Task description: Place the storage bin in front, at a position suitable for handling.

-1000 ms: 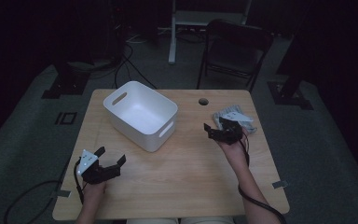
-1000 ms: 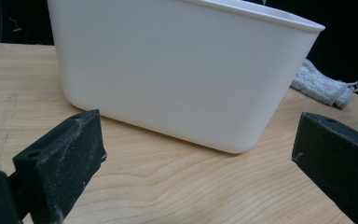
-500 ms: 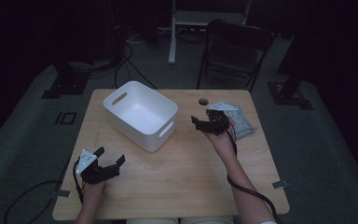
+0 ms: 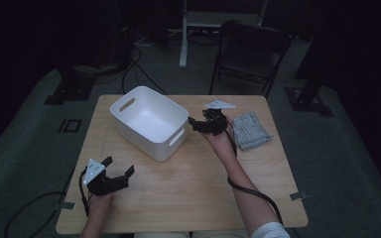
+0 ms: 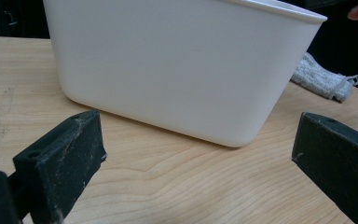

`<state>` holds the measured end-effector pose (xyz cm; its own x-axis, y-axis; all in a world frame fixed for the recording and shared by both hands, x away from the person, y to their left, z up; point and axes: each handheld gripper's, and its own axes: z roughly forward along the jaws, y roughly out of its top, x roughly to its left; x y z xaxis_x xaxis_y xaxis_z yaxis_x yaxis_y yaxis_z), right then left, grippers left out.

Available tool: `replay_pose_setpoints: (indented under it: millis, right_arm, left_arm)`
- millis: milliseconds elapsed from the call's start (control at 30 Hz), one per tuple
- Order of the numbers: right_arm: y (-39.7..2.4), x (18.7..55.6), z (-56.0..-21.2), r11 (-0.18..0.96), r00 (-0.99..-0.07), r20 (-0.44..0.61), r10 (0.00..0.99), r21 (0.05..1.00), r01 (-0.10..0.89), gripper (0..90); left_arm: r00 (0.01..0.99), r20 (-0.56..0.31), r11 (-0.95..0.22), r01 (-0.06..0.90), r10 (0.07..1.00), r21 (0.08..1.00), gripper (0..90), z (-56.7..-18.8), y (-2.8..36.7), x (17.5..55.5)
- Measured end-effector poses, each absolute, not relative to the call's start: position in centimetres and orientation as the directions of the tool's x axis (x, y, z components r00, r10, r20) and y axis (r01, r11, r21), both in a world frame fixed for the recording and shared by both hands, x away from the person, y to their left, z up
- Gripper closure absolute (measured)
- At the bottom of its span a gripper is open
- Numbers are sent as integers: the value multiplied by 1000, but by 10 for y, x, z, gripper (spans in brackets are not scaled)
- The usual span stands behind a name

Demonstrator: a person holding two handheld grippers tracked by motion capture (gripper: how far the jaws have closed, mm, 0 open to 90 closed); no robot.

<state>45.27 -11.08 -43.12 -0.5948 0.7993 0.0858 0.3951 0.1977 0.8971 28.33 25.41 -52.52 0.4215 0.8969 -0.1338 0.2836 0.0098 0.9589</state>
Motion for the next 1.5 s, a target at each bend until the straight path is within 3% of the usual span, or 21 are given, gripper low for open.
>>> replay_pose_setpoints:
  millis: [200,400,733,1300,1500]
  right_arm:
    - [-96,469,-432,200,-601,101,793,889,413,342]
    - [-80,484,-430,243,-615,91,783,865,438,530]
    - [-57,499,-431,359,-615,-16,788,825,437,738]
    - [-51,515,-437,399,-623,11,782,759,515,831]
    - [-55,511,-436,408,-631,14,776,751,519,844]
  left_arm:
    - [426,-137,11,285,895,958,24,-525,255,283]
    - [429,-138,11,285,893,959,24,-525,254,284]
    - [441,-135,4,286,887,958,24,-525,254,284]
    - [457,-141,1,293,878,956,24,-526,252,284]
    - [456,-153,46,238,877,970,24,-526,255,282]
